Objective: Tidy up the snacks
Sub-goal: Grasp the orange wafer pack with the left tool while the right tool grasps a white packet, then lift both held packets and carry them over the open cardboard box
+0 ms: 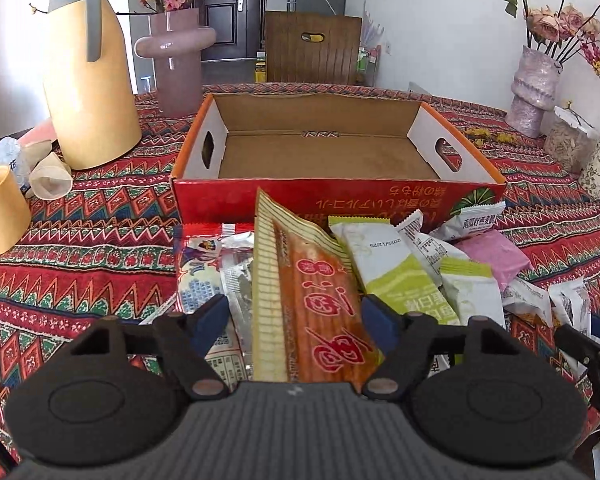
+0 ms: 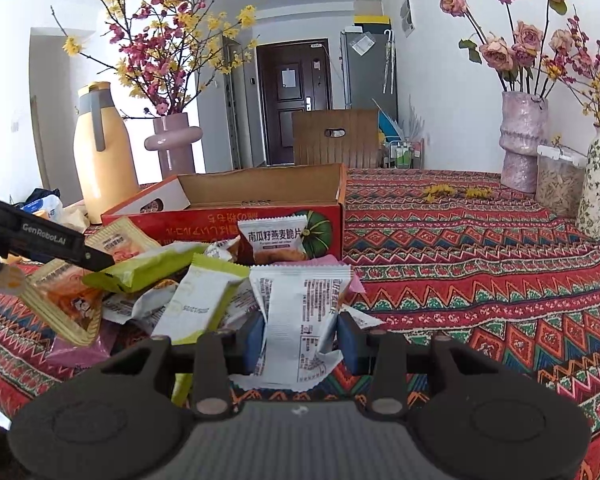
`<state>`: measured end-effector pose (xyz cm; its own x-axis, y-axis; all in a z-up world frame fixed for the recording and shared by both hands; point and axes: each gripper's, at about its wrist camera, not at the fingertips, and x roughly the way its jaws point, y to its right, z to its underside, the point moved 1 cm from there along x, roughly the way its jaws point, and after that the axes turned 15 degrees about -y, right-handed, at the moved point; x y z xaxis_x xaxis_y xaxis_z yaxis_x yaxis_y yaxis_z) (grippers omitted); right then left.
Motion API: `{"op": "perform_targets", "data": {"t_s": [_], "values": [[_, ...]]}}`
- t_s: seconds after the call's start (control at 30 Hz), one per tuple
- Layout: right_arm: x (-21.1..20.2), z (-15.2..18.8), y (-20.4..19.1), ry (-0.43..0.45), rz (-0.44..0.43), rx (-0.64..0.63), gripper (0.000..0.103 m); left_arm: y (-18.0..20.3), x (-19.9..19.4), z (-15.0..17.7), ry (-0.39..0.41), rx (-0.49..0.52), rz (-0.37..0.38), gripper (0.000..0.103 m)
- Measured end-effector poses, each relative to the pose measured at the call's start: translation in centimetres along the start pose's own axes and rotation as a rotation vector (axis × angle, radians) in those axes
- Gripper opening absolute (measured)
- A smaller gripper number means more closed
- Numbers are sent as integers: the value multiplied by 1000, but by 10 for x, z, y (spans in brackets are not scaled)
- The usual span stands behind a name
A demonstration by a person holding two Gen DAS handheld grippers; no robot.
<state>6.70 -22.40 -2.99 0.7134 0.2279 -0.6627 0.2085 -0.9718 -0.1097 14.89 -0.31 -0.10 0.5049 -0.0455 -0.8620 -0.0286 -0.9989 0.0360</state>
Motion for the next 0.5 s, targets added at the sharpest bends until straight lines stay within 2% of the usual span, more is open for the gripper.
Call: {"op": "perform_targets", "data": {"t_s": [0.07, 0.17, 0.27, 0.33, 0.4, 0.5], "values": [[0, 1, 0, -1, -2, 2, 38, 2, -1, 0, 0, 6, -2, 71], [0, 1, 1, -2, -5, 4, 38, 5, -4, 0, 6, 21, 2, 57], [1, 2, 1, -2, -6, 6, 39, 7, -6, 0, 10, 33, 7, 55], [0, 3, 0, -3, -7, 5, 39, 9, -7, 0, 12, 40, 7, 59], [1, 3, 1, -4, -8, 5, 38, 12, -6, 1, 11, 49, 9, 69], [1, 2, 0, -5, -9, 6, 39, 17, -5, 1, 9, 61, 6, 79]]}}
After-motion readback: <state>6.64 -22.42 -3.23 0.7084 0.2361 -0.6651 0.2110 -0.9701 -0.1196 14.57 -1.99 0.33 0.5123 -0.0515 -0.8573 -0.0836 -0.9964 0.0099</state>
